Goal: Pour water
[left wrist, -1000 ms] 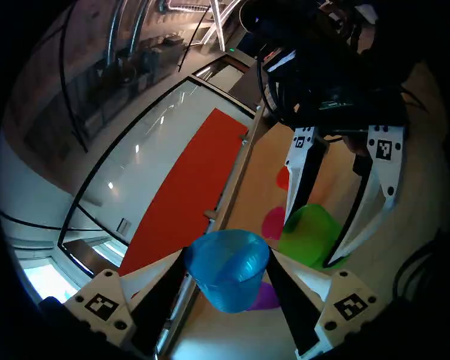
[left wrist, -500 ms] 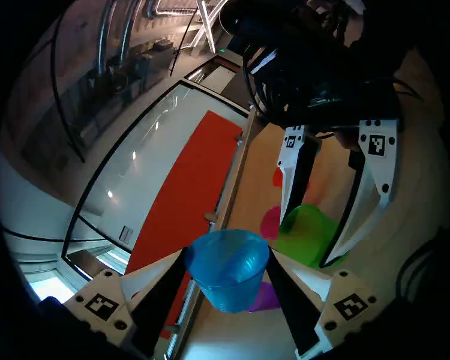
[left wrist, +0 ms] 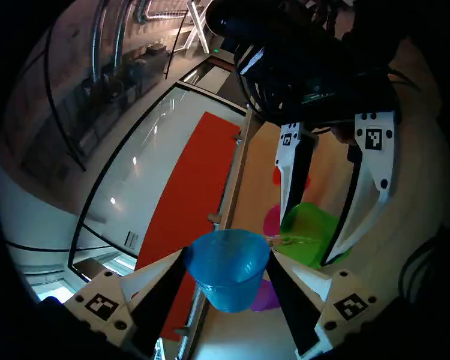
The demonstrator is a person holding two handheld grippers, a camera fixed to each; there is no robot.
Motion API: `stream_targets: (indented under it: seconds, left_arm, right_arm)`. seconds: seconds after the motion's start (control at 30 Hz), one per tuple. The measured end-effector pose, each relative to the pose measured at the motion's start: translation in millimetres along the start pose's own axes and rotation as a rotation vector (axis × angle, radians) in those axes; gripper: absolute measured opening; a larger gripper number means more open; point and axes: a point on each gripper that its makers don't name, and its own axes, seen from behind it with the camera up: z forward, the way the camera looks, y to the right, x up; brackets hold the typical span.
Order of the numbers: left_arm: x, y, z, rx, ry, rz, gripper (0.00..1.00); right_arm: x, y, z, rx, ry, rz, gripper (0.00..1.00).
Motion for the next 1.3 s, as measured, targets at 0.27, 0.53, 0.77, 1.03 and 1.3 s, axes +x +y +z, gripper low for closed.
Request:
stream_targets:
  seconds: [0.27, 0.53, 0.77, 1.03, 1.3]
  left_arm:
    - [2.5, -0.4, 0.2, 0.0, 0.003, 0.017, 0.89]
    - [5.0, 0.8, -0.6, 0.003, 0.004, 0.039, 0.89]
    - [5.7, 1.2, -3.1, 0.006, 0.004, 0.051, 0.89]
    - [5.6, -0.7, -1.2, 0.008, 0.006, 0.07, 0.89]
    - [4.6, -0.9, 1.7, 0.015, 0.003, 0.103, 0.89]
  right_arm:
    - [0.6, -0.2, -1.3, 0.002, 0.0, -0.003, 0.94]
    - [1.4, -0.5, -0.4, 0.002, 0.003, -0.001, 0.94]
    - [1.4, 0.2, -0.3, 0.002, 0.003, -0.002, 0.94]
    - [1.3, 0.5, 0.1, 0.001, 0.005, -0.005, 0.94]
    - [0.8, 1.1, -1.6, -0.002, 0.006, -0.005, 0.94]
